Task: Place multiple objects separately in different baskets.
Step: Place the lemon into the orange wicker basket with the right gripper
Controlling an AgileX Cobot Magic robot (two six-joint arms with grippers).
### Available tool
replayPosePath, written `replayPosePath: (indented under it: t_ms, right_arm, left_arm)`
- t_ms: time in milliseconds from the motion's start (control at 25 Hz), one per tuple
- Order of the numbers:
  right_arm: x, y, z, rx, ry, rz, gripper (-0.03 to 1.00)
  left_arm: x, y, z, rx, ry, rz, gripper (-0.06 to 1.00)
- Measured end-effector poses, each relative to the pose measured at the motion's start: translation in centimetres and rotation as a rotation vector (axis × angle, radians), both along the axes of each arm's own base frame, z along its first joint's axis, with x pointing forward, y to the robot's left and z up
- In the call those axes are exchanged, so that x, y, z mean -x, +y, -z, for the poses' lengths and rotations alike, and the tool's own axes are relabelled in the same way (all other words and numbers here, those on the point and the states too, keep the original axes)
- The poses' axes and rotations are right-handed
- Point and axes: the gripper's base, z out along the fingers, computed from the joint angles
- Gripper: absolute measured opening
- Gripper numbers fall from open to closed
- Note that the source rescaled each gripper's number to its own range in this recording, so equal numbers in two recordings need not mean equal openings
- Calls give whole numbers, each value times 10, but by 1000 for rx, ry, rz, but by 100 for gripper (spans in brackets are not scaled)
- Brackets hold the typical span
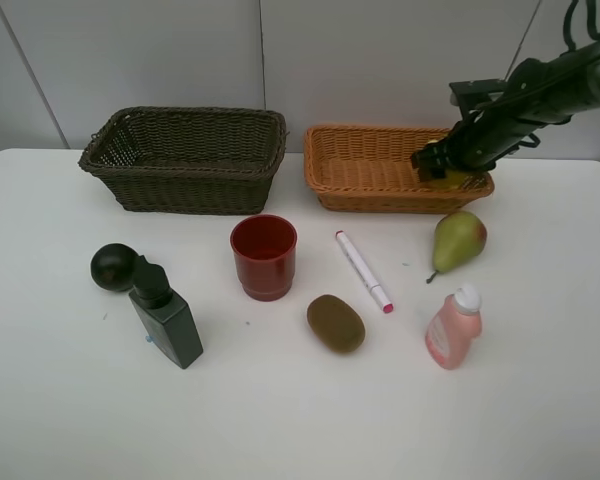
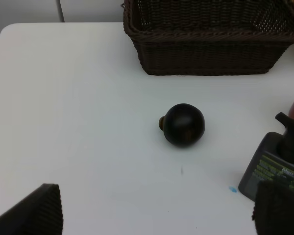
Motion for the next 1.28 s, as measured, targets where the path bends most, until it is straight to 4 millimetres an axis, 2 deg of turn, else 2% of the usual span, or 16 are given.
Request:
replayPosePath:
  t_ms: [200, 760, 880, 960, 1280]
  right_arm:
    - [0, 0, 6, 1, 11, 0, 56]
    - [0, 1, 5, -28, 11, 21, 57]
    - [-2, 1, 3, -34, -12, 27, 87]
    - [-2, 3, -1, -39, -29, 28, 95]
    - [-3, 7, -4, -50, -46, 28, 100]
  left_arm:
    - [0, 0, 0, 0, 0, 0, 100]
    - [0, 0, 0, 0, 0, 0, 100]
    - [0, 0, 0, 0, 0, -1, 100]
    - [0, 0, 0, 0, 0, 0, 100]
    - [0, 0, 0, 0, 0, 0, 100]
